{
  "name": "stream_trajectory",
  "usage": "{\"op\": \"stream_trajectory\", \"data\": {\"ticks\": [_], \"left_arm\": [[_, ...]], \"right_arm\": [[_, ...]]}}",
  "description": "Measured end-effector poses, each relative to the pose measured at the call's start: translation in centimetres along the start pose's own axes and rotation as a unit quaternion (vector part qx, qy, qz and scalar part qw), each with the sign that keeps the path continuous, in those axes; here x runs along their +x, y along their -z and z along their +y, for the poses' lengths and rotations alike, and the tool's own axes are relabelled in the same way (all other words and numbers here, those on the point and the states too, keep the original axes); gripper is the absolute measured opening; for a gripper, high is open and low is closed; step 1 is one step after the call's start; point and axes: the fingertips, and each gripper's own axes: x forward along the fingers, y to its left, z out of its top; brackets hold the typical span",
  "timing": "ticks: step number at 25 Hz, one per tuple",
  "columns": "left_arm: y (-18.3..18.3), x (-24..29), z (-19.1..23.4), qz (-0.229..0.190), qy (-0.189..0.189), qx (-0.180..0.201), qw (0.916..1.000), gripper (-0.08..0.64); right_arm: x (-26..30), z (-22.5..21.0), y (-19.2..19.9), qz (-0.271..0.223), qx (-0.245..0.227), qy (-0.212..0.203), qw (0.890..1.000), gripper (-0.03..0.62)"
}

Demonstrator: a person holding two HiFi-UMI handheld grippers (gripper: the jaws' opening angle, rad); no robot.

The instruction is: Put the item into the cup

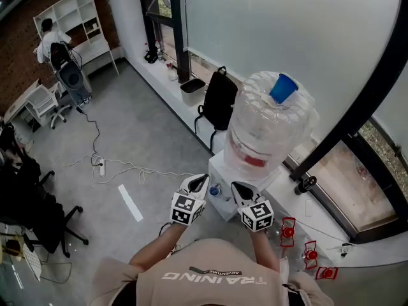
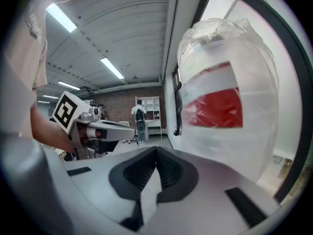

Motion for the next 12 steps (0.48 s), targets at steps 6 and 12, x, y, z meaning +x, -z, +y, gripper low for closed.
{"op": "stream_trajectory", "data": {"ticks": [6,12], "left_arm": [[-5.2,-0.2,1.5,-0.040,-0.009,0.028,0.9988,0.008],[-9.3,-1.8,3.4,-0.078,-0.032,0.025,0.9961,0.008]], "right_arm": [[0.1,0.0,-5.1,-0.038,-0.019,-0.006,0.999,0.011],[-0.4,0.2,-10.1,-0.072,-0.058,0.006,0.996,0.011]]}}
